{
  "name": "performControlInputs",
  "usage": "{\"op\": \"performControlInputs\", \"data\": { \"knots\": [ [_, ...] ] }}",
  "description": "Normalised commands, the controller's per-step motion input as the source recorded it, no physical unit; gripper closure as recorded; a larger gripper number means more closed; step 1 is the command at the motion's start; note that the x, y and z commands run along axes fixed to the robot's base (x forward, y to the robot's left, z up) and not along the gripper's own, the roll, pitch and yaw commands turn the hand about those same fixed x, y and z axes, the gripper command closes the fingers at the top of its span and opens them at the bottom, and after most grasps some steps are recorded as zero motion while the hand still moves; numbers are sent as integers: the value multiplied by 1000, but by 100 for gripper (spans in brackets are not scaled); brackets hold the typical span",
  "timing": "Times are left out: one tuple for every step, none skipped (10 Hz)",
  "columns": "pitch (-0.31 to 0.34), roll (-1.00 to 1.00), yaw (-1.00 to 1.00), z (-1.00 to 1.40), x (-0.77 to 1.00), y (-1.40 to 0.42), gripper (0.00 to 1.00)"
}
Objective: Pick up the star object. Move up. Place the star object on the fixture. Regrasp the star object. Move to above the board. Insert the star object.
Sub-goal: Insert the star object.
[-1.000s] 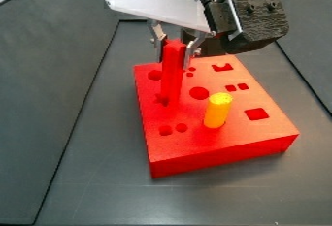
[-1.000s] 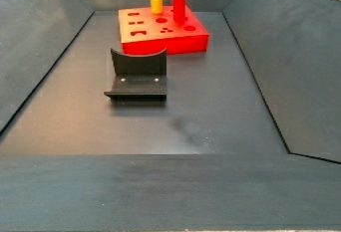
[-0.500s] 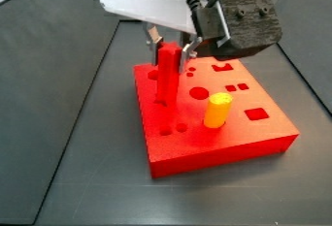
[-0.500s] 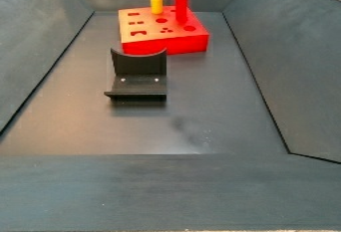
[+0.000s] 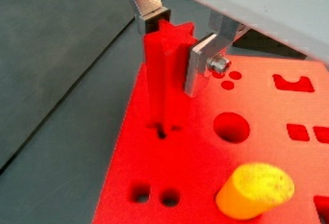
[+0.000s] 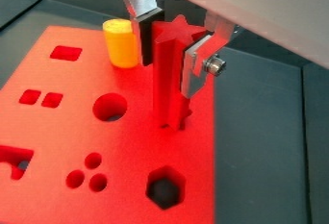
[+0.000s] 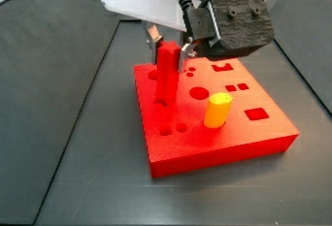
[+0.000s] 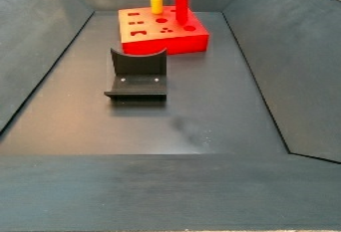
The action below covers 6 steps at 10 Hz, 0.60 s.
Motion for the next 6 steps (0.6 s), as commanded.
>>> {"op": "performControlInputs", "data": {
  "knots": [
    [34, 0, 0, -254, 49, 0, 100],
    [41, 9, -111, -423, 0, -46, 100],
    [-7, 0, -203, -366, -100, -111, 100],
    [0, -21, 0, 0, 0, 14, 100],
    [0, 0, 0, -40, 0, 0, 100],
    [0, 9, 0, -89, 0, -74, 100]
  ]
}}
